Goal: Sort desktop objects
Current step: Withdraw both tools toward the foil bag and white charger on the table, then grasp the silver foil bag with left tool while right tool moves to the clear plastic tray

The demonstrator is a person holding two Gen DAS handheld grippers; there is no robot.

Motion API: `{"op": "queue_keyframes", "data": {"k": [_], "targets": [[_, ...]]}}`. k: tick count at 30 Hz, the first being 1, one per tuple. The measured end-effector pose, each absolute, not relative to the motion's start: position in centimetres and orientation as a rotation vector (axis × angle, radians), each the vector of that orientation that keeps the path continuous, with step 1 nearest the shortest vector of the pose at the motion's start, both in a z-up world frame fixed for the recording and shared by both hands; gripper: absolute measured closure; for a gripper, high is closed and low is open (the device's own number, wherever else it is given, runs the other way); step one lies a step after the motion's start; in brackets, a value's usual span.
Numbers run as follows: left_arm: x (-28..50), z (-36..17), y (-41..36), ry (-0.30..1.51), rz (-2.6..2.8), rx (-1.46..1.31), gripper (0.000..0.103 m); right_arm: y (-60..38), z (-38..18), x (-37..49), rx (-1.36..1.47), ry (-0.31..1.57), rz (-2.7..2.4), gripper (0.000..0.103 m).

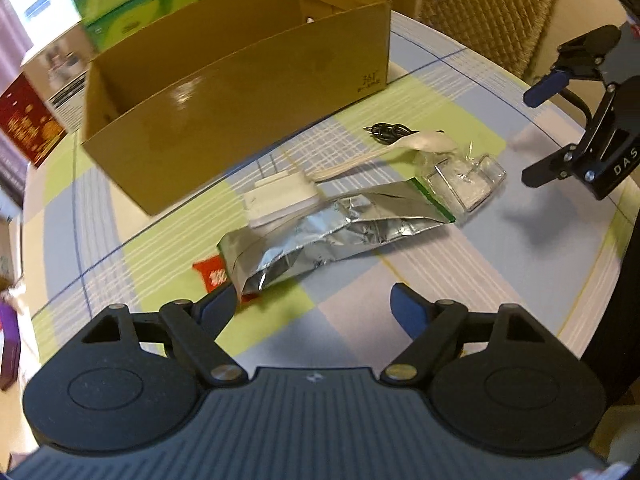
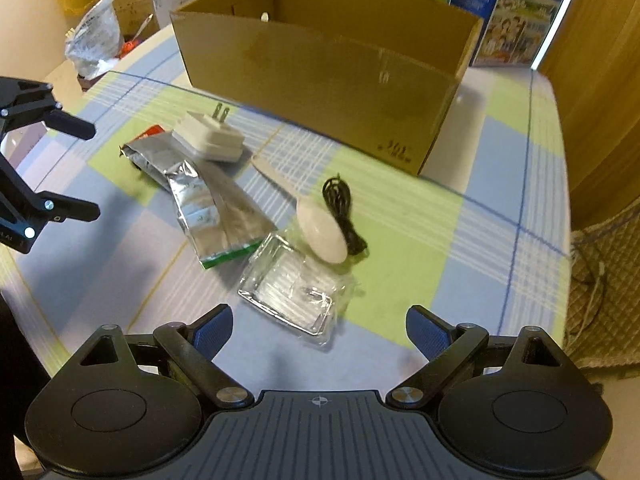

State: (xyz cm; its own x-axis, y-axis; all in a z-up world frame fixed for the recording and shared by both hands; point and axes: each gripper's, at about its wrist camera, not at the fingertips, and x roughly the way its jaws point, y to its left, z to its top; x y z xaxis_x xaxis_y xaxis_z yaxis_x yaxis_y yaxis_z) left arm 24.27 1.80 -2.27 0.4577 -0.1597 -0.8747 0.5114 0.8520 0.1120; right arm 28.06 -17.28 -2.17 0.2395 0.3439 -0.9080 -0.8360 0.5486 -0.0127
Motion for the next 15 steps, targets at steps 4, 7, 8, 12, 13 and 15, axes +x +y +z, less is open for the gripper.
{"op": "queue_keyframes", "data": {"k": [4, 7, 8, 12, 13, 15], "targets": [[25.6, -3.0, 1.6, 0.993, -0.478, 0.404, 0.037, -17.0, -3.4, 28.7, -0.534, 1.071, 0.872, 0.011], [26.4, -3.5, 1.3, 0.982, -0.529, 0.429, 0.037, -16.7, -4.1, 29.0, -0.529, 1.084, 0.873, 0.011], [26.7, -3.8, 1.1, 0.984, -0.544, 0.448, 0.037, -16.6, -4.3, 29.1, -0.529, 1.086, 0.874, 0.011], [27.7, -5.1, 0.7, 1.003, -0.591, 0.511, 0.037, -16.4, -5.1, 29.6, -0.515, 1.099, 0.881, 0.011], [27.9, -5.4, 0.7, 1.004, -0.599, 0.521, 0.037, -16.3, -5.3, 29.7, -0.512, 1.102, 0.883, 0.011], [28.3, -5.8, 0.7, 1.003, -0.613, 0.534, 0.037, -16.1, -5.8, 29.9, -0.508, 1.109, 0.886, 0.011]]}}
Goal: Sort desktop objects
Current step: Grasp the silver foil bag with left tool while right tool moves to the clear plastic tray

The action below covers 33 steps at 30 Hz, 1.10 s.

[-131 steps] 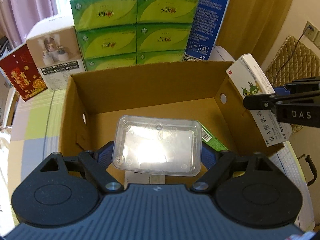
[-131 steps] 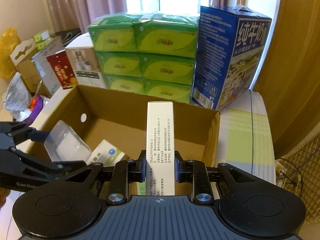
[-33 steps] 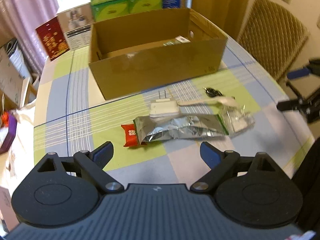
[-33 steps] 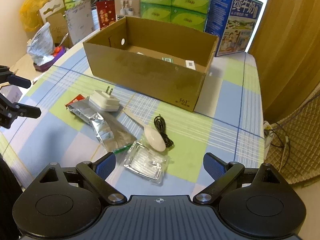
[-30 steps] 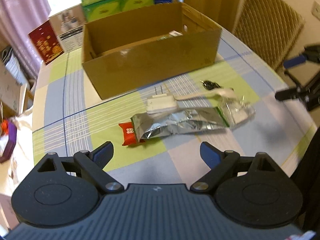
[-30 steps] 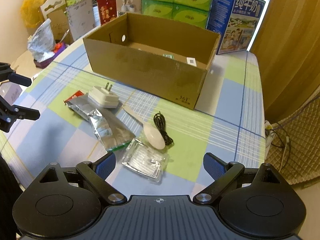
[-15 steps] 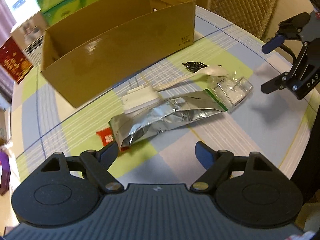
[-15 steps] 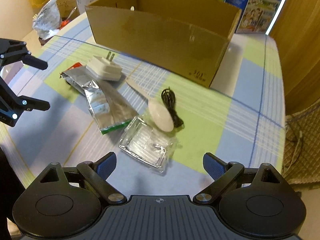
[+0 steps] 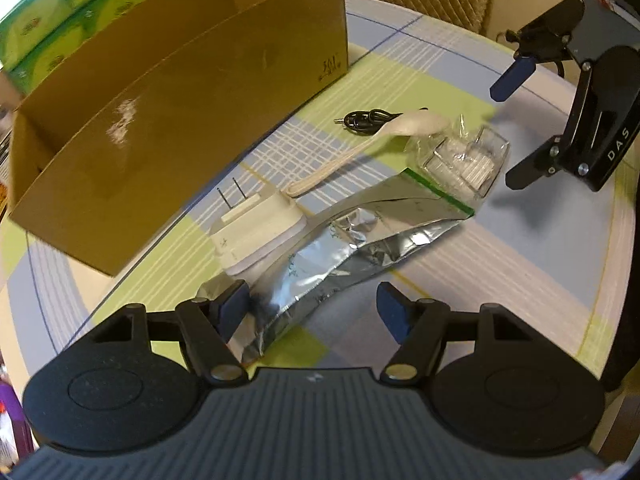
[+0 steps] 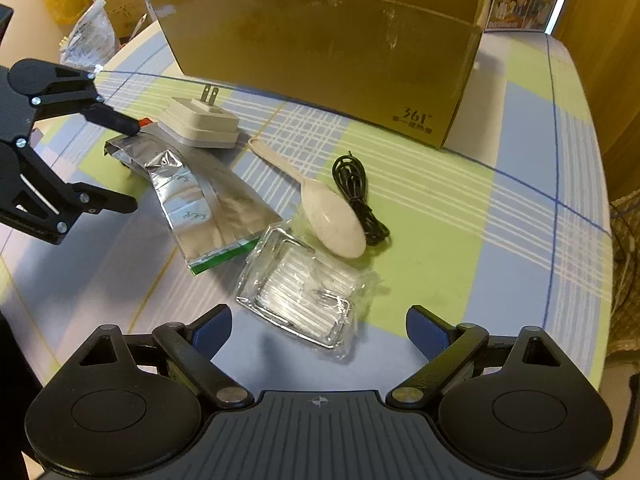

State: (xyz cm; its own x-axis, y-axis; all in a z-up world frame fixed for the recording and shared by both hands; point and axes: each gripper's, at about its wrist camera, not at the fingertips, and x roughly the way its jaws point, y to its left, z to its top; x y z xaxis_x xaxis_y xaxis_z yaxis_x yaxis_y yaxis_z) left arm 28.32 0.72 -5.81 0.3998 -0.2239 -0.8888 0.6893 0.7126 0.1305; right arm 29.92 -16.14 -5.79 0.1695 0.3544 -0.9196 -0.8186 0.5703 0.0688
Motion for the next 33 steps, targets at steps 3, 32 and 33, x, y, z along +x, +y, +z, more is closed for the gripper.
{"op": "queue_keyframes", "data": {"k": [3, 32, 33], "targets": [[29.3, -6.2, 0.8, 1.007, -0.636, 0.531, 0.037, -16.0, -6.4, 30.5, -0.501, 1.118, 0.888, 0.011], [27.6, -6.3, -2.3, 1.077, -0.727, 0.514, 0.036, -16.9, -6.9, 32.1, -0.308, 1.135, 0.79, 0.012], [27.9, -6.6, -2.6, 1.081, -0.73, 0.511, 0.036, -16.7, -7.0, 32.1, -0.294, 1.137, 0.789, 0.012]]}}
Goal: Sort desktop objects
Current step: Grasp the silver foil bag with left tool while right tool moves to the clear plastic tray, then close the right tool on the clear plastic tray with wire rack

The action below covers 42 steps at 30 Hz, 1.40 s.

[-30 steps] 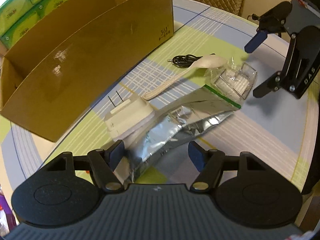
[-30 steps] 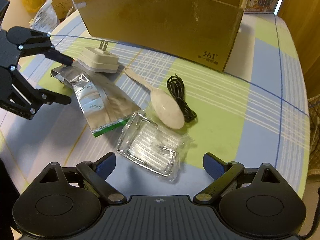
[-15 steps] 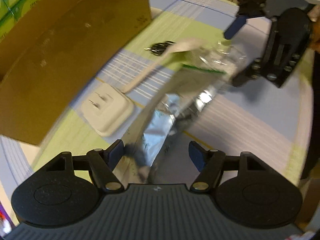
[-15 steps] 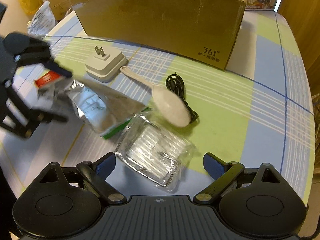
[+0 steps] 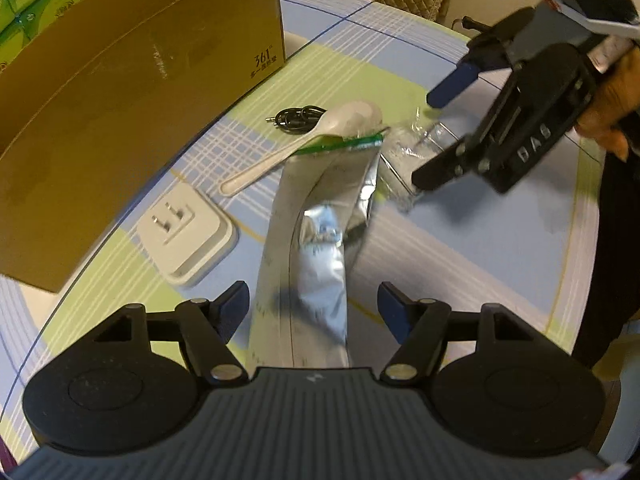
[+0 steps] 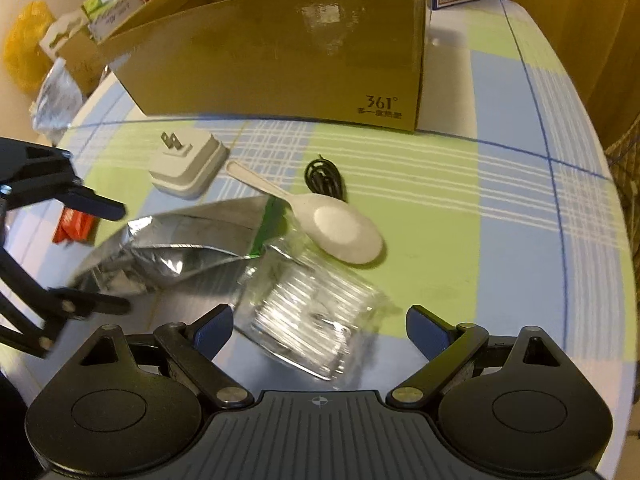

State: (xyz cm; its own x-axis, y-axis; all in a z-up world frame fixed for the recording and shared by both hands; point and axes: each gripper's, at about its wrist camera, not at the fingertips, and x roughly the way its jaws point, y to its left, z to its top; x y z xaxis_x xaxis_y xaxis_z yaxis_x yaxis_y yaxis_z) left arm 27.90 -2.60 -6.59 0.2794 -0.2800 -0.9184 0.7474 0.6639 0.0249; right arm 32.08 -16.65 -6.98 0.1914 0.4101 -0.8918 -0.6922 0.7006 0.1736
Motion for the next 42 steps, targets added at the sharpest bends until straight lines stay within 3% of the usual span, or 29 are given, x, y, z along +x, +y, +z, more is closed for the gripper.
{"op": "queue_keyframes", "data": {"k": [5, 7, 8, 10, 14, 19, 21, 26, 31, 37, 38, 42], "targets": [[28.9, -8.0, -3.0, 1.128, -0.706, 0.467, 0.038, -15.9, -7.4, 32.1, -0.249, 1.146, 0.763, 0.012], [29.0, -8.3, -2.5, 1.142, -0.658, 0.431, 0.046, -15.6, -7.7, 32.1, -0.239, 1.142, 0.746, 0.012], [29.0, -8.4, -2.2, 1.15, -0.632, 0.413, 0.054, -15.4, -7.8, 32.1, -0.242, 1.14, 0.736, 0.015], [29.0, -8.5, -1.4, 1.177, -0.585, 0.356, 0.055, -15.2, -7.9, 32.1, -0.259, 1.142, 0.734, 0.029], [28.3, -8.5, -0.1, 1.238, -0.51, 0.23, 0.056, -15.3, -7.5, 31.4, -0.329, 1.124, 0.766, 0.036], [26.6, -7.5, -0.2, 1.258, -0.521, 0.227, 0.055, -16.0, -7.2, 30.1, -0.433, 1.139, 0.81, 0.036], [26.6, -7.3, -0.5, 1.246, -0.515, 0.238, 0.045, -16.7, -7.2, 30.0, -0.417, 1.148, 0.8, 0.036], [27.7, -7.6, -1.9, 1.226, -0.521, 0.292, 0.041, -17.5, -7.2, 29.8, -0.331, 1.147, 0.739, 0.02], [28.8, -9.0, -3.1, 1.264, -0.541, 0.321, 0.041, -18.1, -7.9, 29.4, -0.227, 1.151, 0.649, 0.019], [28.8, -9.5, -3.0, 1.289, -0.502, 0.294, 0.046, -18.2, -8.6, 29.1, -0.195, 1.12, 0.597, 0.02], [28.7, -9.4, -2.8, 1.296, -0.485, 0.294, 0.05, -18.2, -8.6, 28.9, -0.212, 1.11, 0.597, 0.029], [27.9, -9.2, -2.5, 1.309, -0.453, 0.305, 0.052, -17.7, -8.6, 28.0, -0.276, 1.074, 0.657, 0.034]]}}
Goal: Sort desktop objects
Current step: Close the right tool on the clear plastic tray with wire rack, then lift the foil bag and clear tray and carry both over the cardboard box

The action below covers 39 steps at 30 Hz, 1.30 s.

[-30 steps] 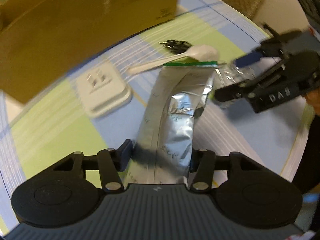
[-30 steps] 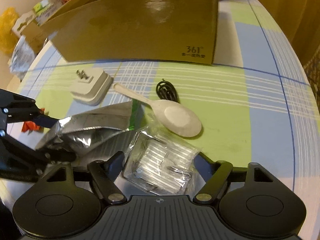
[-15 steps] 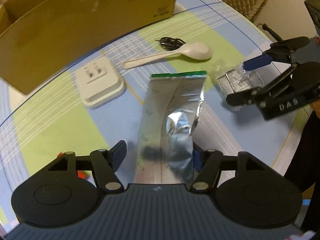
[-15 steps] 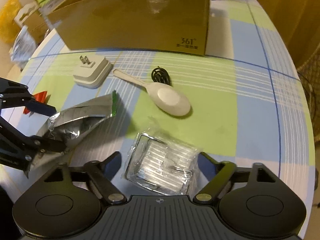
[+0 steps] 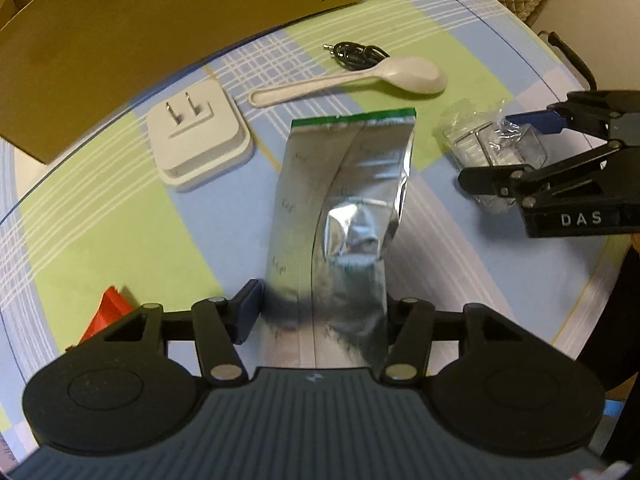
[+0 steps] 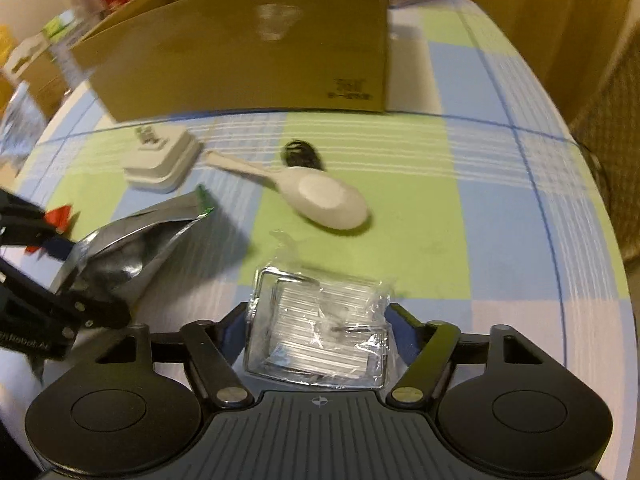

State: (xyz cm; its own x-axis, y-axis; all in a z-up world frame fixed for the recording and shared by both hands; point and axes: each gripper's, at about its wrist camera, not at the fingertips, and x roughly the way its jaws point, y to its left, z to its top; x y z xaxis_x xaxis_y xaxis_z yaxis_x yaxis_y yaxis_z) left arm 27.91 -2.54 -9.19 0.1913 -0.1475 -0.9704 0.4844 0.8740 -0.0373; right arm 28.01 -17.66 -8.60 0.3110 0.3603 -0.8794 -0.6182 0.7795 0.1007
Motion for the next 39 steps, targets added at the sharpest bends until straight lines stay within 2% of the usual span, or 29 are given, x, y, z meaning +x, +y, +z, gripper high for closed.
{"op": "queue_keyframes", "data": {"k": [5, 8, 14, 16, 19, 24, 39], "targets": [[28.6, -9.2, -2.4, 1.299, -0.441, 0.278, 0.05, -17.7, -8.7, 27.7, -0.274, 1.068, 0.67, 0.033], [29.2, -9.4, -3.0, 1.292, -0.445, 0.272, 0.05, -18.0, -8.7, 27.5, -0.261, 1.077, 0.638, 0.026], [29.3, -9.6, -3.9, 1.274, -0.435, 0.319, 0.048, -17.9, -9.0, 27.1, -0.281, 1.06, 0.625, 0.024], [29.1, -9.6, -3.8, 1.269, -0.431, 0.319, 0.051, -17.7, -9.1, 26.9, -0.303, 1.049, 0.625, 0.026], [28.9, -9.4, -3.5, 1.279, -0.427, 0.316, 0.061, -17.6, -9.1, 26.4, -0.33, 1.022, 0.63, 0.034], [28.5, -8.8, -3.0, 1.282, -0.418, 0.286, 0.068, -17.9, -9.0, 26.2, -0.313, 1.011, 0.626, 0.035], [26.4, -3.5, -1.8, 1.239, -0.371, 0.282, 0.069, -17.6, -4.1, 24.6, -0.262, 0.969, 0.669, 0.035]]}}
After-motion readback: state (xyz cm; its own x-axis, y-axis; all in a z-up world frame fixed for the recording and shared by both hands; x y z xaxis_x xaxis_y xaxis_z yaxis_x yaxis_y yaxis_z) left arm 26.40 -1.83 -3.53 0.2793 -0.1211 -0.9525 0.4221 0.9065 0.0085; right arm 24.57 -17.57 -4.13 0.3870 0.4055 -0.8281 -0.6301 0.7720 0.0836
